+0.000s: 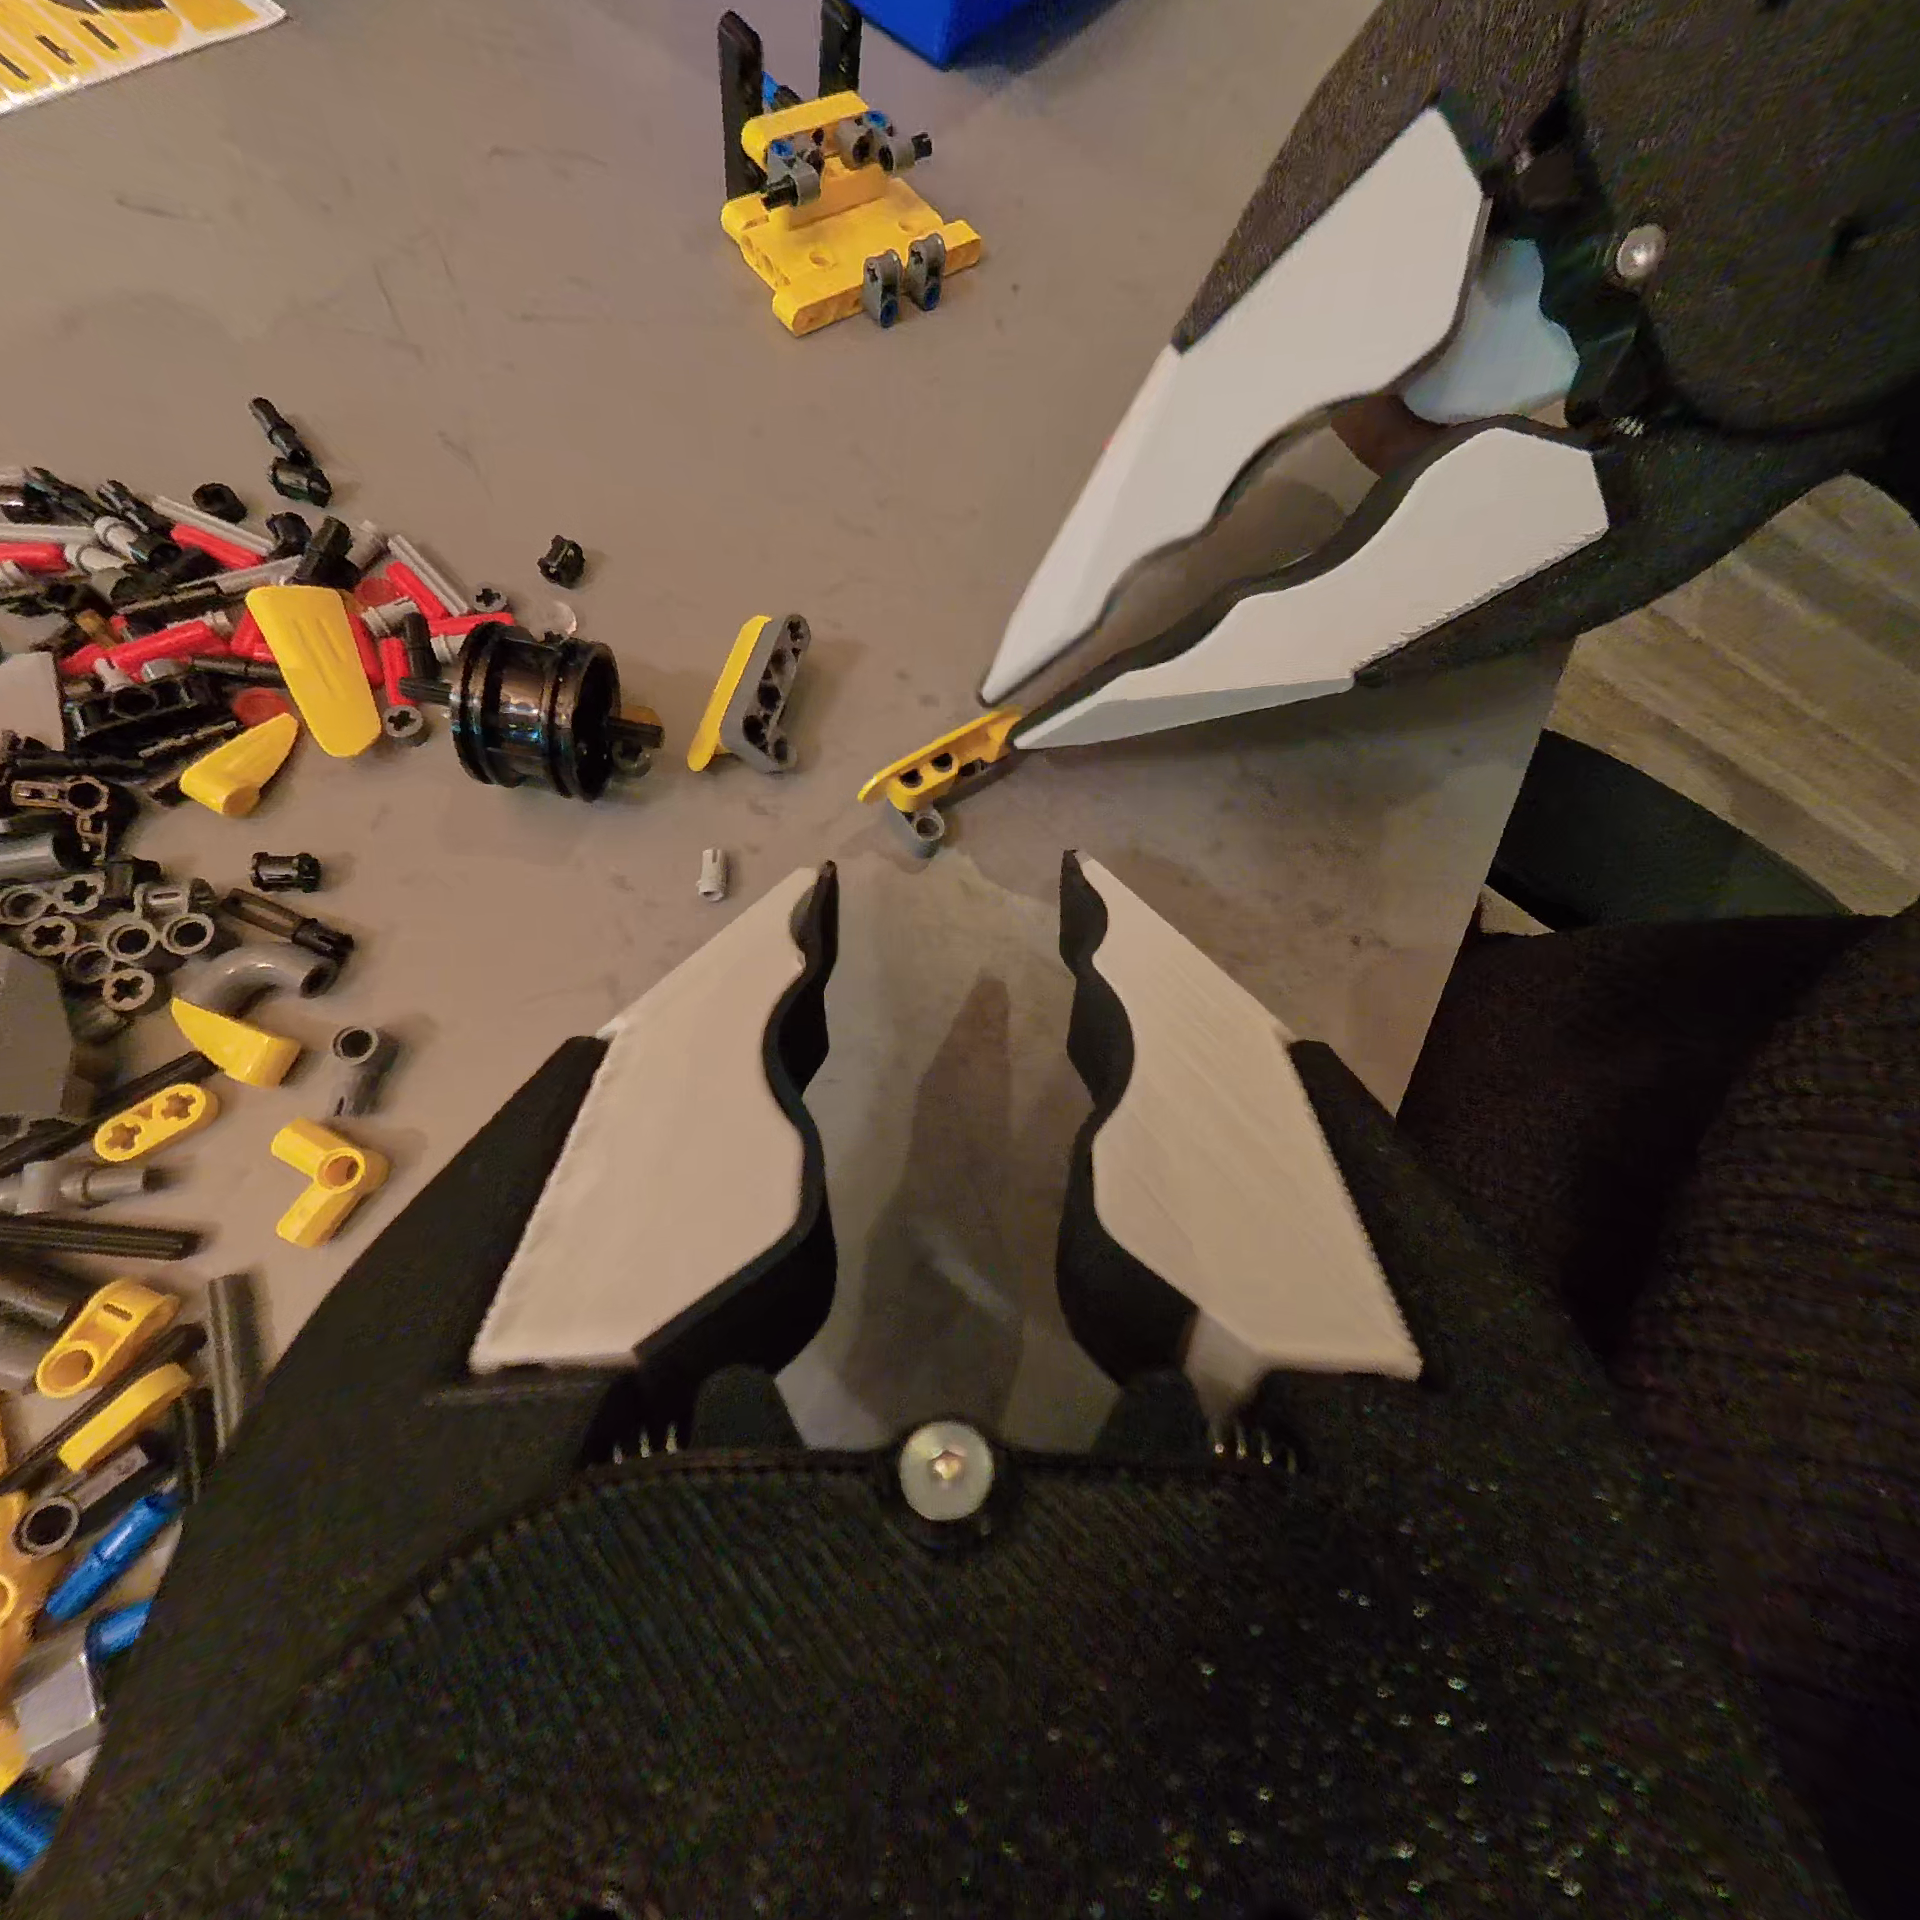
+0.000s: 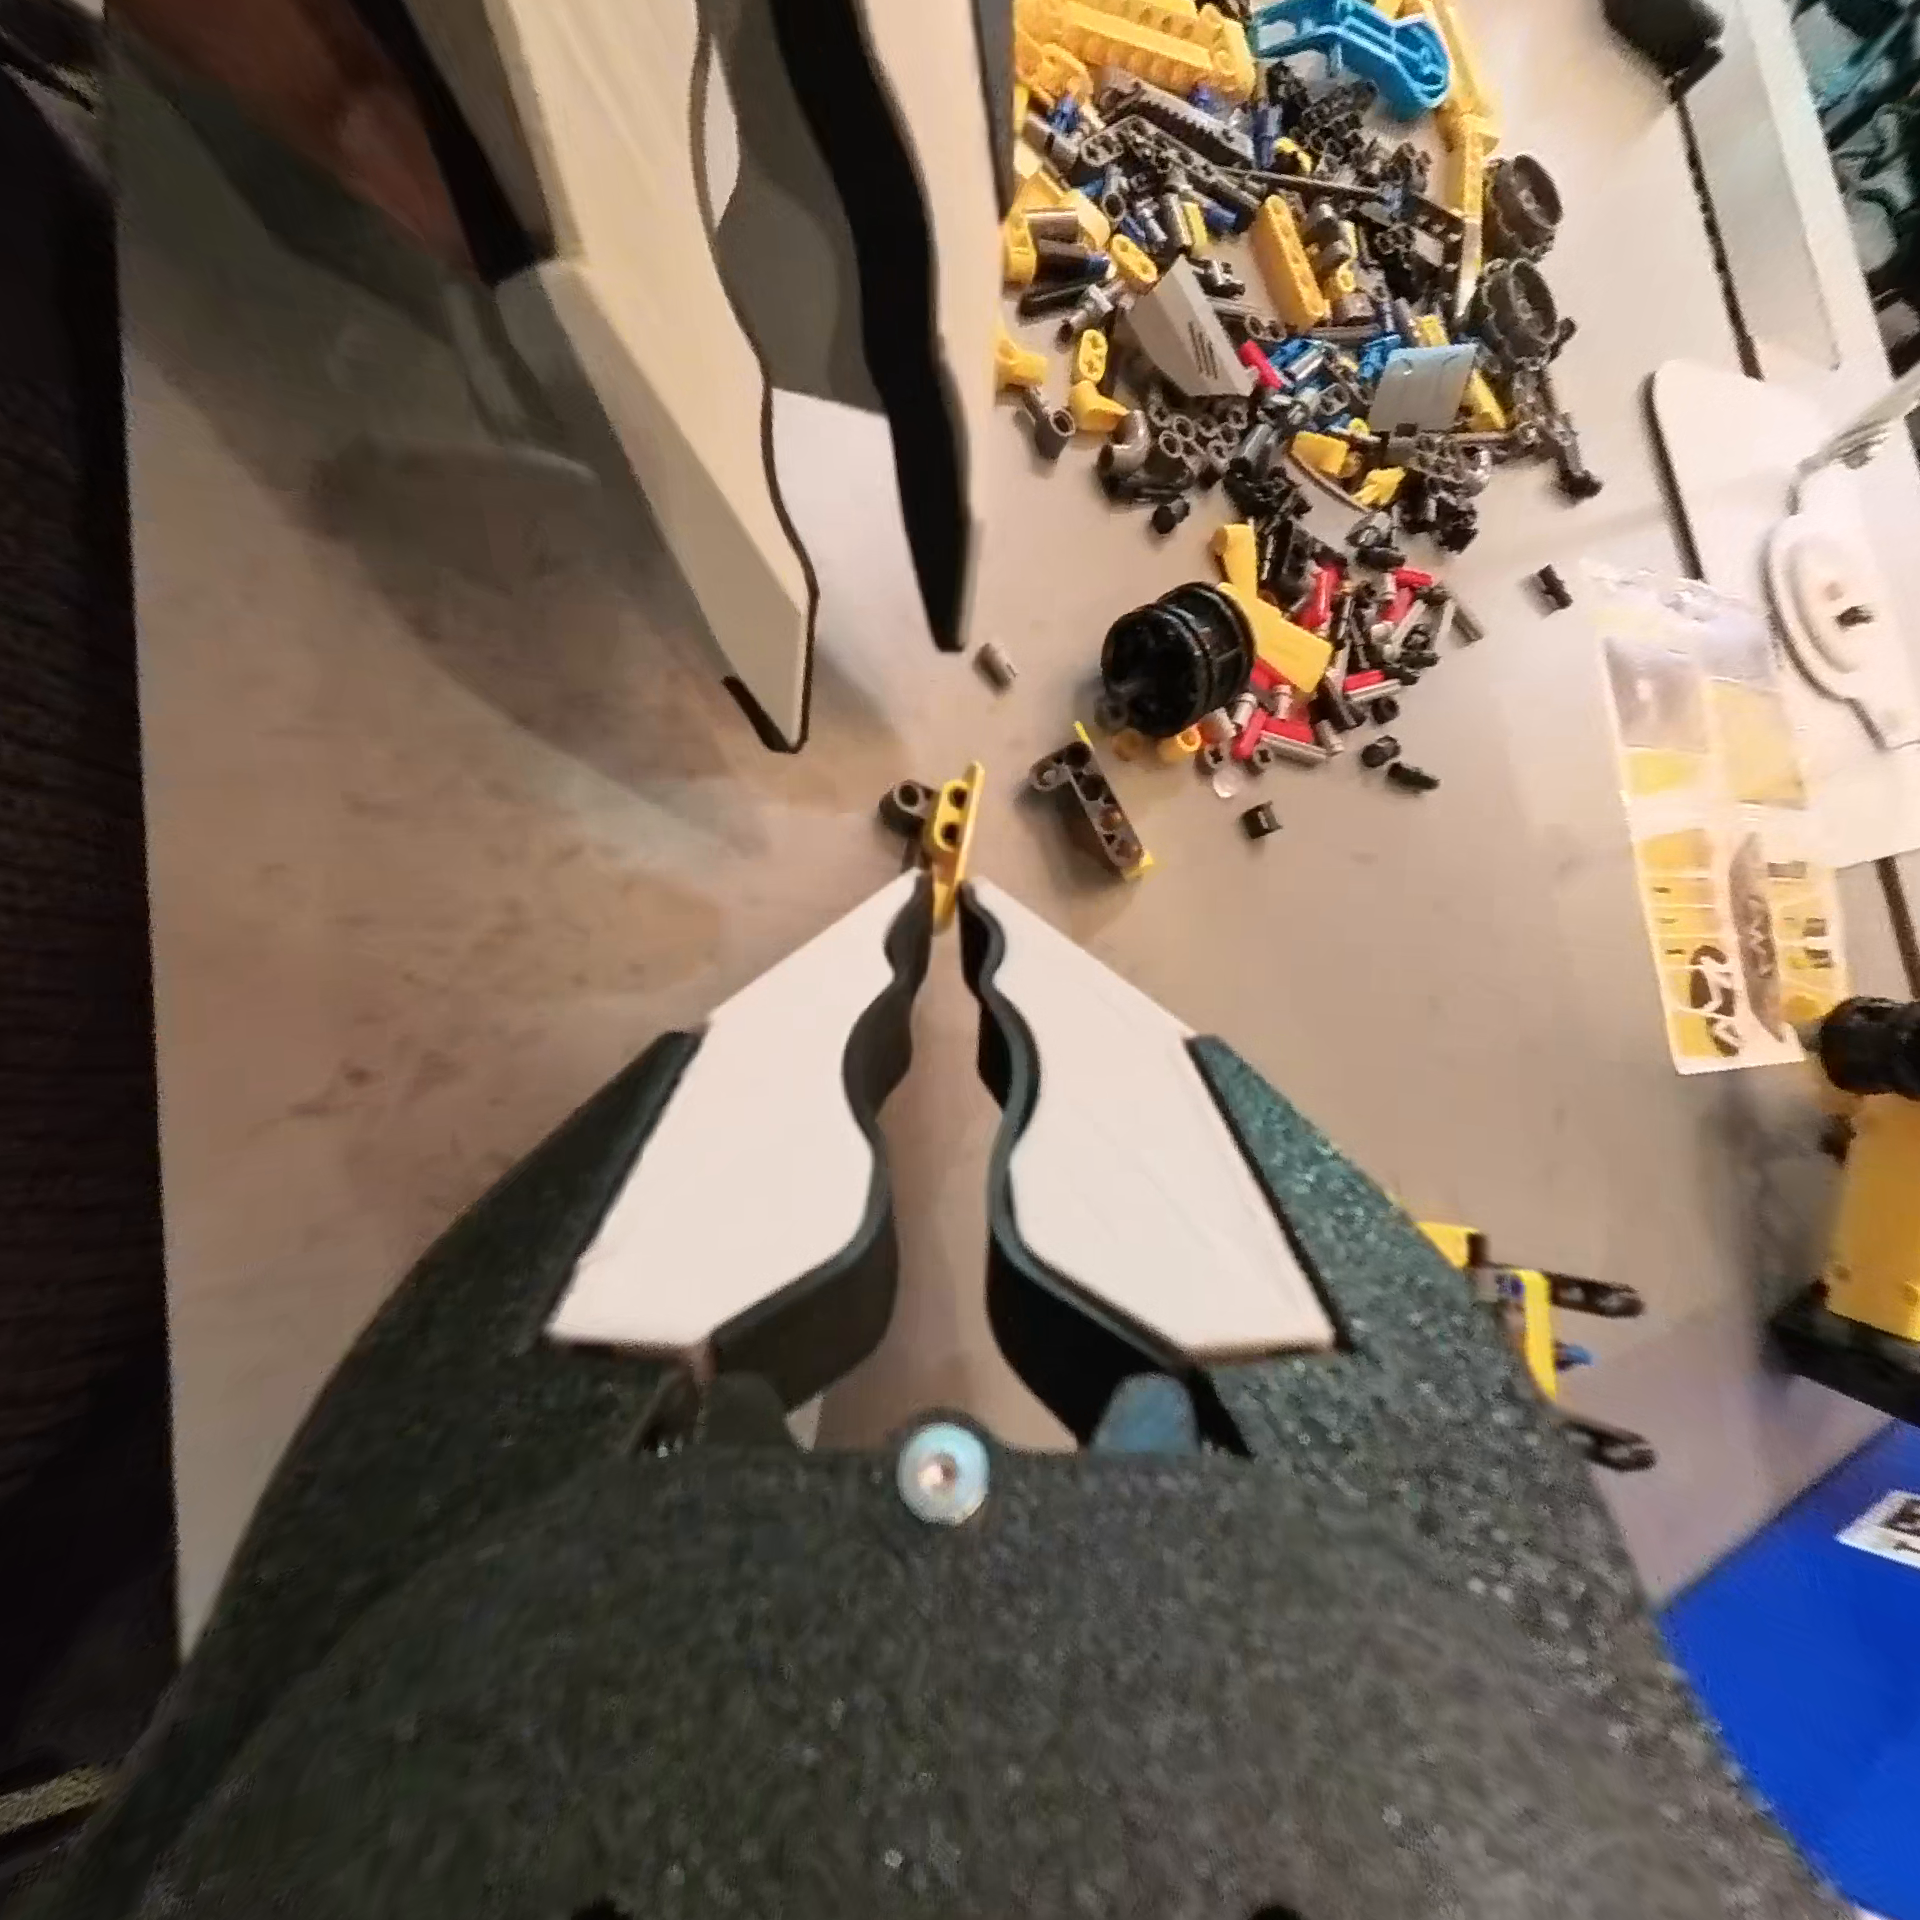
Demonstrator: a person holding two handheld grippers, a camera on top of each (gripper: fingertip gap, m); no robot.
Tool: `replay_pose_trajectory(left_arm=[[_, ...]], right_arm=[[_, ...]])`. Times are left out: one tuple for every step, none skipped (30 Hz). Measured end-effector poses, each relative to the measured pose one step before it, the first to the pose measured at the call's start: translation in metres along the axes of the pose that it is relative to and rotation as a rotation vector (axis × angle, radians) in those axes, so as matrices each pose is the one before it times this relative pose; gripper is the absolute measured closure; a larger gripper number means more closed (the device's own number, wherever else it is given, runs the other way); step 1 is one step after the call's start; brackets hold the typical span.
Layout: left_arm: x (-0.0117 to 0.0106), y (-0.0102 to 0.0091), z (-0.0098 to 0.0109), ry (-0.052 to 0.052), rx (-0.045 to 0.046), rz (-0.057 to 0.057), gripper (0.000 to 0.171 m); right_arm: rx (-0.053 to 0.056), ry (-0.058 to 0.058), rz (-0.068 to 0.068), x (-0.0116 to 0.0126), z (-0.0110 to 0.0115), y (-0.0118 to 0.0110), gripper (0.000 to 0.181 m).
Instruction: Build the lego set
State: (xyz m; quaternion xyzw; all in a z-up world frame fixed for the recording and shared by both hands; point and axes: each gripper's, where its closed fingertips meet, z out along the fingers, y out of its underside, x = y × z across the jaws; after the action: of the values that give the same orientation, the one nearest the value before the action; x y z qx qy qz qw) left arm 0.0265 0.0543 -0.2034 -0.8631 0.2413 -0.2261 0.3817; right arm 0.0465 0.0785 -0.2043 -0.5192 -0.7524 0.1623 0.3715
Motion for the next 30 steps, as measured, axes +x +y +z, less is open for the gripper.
replay_pose_trajectory(left_arm=[[-0.00178,-0.00107,-0.00083,-0.0081,0.0136,-0.0069,0.124],[-0.00057,-0.00075,-0.00097,-0.0005,0.01464,-0.005,0.12],[0.00044,0.00019,-0.00079,0.0059,0.00834,-0.0038,0.119],[0.00014,0.00098,-0.00062,0.0058,0.0011,-0.0042,0.119],[0.00013,0.00146,-0.00032,0.0052,-0.00364,-0.0037,0.119],[-0.00009,0.00138,-0.00018,0.0041,-0.00408,-0.0031,0.118],[0.00001,0.00108,-0.00023,0.0038,-0.00235,-0.0019,0.118],[0.00006,0.0007,-0.00021,0.0033,-0.00052,-0.0008,0.118],[0.00024,0.00047,-0.00017,0.0025,0.0,-0.0004,0.118],[0.00037,0.00043,-0.00015,0.0026,-0.00054,0.0007,0.118],[0.00067,0.00031,-0.00006,0.0029,-0.00029,0.0015,0.119],[0.00094,0.00013,0.00011,0.0037,-0.00042,0.0019,0.119],[0.00095,0.00049,0.00017,0.0034,-0.00203,0.0017,0.119],[0.00071,0.0003,0.00025,0.0012,-0.00181,0.0012,0.119],[0.00068,0.00028,0.00013,0.0007,-0.00027,0.0021,0.12],[0.00071,0.00025,0.0,0.0016,-0.00042,0.0027,0.12],[0.00095,-0.00008,-0.0002,0.0016,0.00151,0.0029,0.12],[0.00189,-0.00047,-0.00032,0.0076,0.00525,0.0065,0.12],[0.0027,-0.00052,-0.00016,0.011,0.00462,0.0085,0.12],[0.00306,-0.00042,0.00003,0.0122,0.00339,0.0119,0.12],[0.00332,0.00026,0.00044,0.0124,-0.00165,0.0152,0.121],[0.00301,0.00107,0.00086,0.0083,-0.00889,0.0167,0.123],[0.00225,0.00149,0.00141,0.0012,-0.01181,0.018,0.127],[0.00163,0.0016,0.00184,-0.0023,-0.01372,0.0181,0.131],[0.00077,0.00161,0.00207,-0.007,-0.01534,0.0155,0.135],[0.0001,0.00115,0.0022,-0.0079,-0.01443,0.0126,0.136],[-0.00018,0.00074,0.00189,-0.006,-0.01108,0.01,0.138],[-0.00014,0.00009,0.00154,-0.0022,-0.00683,0.0067,0.139],[0.00022,-0.00032,0.0011,0.0039,-0.00399,0.0032,0.141],[0.00051,-0.00019,0.00116,0.008,-0.00423,0.0009,0.145]], right_arm=[[-0.003,0.0155,-0.0328,-0.00001,0.00031,0.0,0.177],[0.0026,0.0136,-0.0453,-0.00142,-0.00021,-0.00113,0.177],[0.0069,0.016,-0.0515,-0.00155,-0.00067,-0.00204,0.18],[0.0038,0.0101,-0.0498,-0.00271,-0.0003,-0.00193,0.18],[0.007,0.0121,-0.0452,-0.00262,-0.00021,-0.00245,0.18],[0.0043,0.0203,-0.0486,-0.00161,0.0,-0.00186,0.18],[0.0016,0.0215,-0.0505,-0.00155,0.00005,-0.00115,0.18],[0.0063,0.0055,-0.0514,-0.00318,-0.00073,-0.00149,0.18],[0.005,-0.0039,-0.0524,-0.00425,-0.00082,-0.00082,0.179],[-0.0018,-0.0124,-0.0522,-0.00544,-0.00046,0.00077,0.179],[-0.009,-0.0178,-0.0474,-0.00617,0.00012,0.00204,0.178],[-0.01,-0.0083,-0.0345,-0.00429,0.00044,0.0021,0.176],[0.0049,0.0028,-0.0158,-0.00131,-0.00068,-0.00058,0.177],[0.0063,-0.0044,-0.0052,-0.00049,-0.00142,-0.0009,0.175],[0.0058,-0.0074,0.0147,0.00105,-0.00178,-0.00081,0.168],[0.0082,-0.0179,0.0349,0.00101,-0.0022,-0.0008,0.161],[0.0102,-0.0169,0.0492,0.00223,-0.0022,-0.00061,0.156],[0.0144,-0.0087,0.0548,0.00383,-0.00219,-0.00069,0.153],[0.0195,-0.0014,0.0553,0.00487,-0.00208,-0.00096,0.151],[0.0201,0.0004,0.055,0.00528,-0.00167,-0.00018,0.15],[0.0181,0.0007,0.0547,0.00557,-0.00106,0.0008,0.149],[0.0167,0.0003,0.0547,0.00602,-0.00034,0.00195,0.149],[0.0187,-0.0022,0.0554,0.00605,0.00041,0.00223,0.149],[0.0223,-0.0011,0.0592,0.00698,0.00102,0.00188,0.149],[0.0242,-0.0052,0.0631,0.0068,0.00171,0.00098,0.149],[0.0245,-0.0147,0.063,0.00567,0.00219,0.0,0.15],[0.0232,-0.0178,0.0601,0.00521,0.00271,-0.00088,0.15],[0.0165,-0.0224,0.0477,0.00425,0.0031,-0.0008,0.152],[0.0064,-0.0215,0.0309,0.00342,0.0035,0.00004,0.154],[-0.0048,-0.0117,0.0185,0.00395,0.00406,0.00147,0.154]])
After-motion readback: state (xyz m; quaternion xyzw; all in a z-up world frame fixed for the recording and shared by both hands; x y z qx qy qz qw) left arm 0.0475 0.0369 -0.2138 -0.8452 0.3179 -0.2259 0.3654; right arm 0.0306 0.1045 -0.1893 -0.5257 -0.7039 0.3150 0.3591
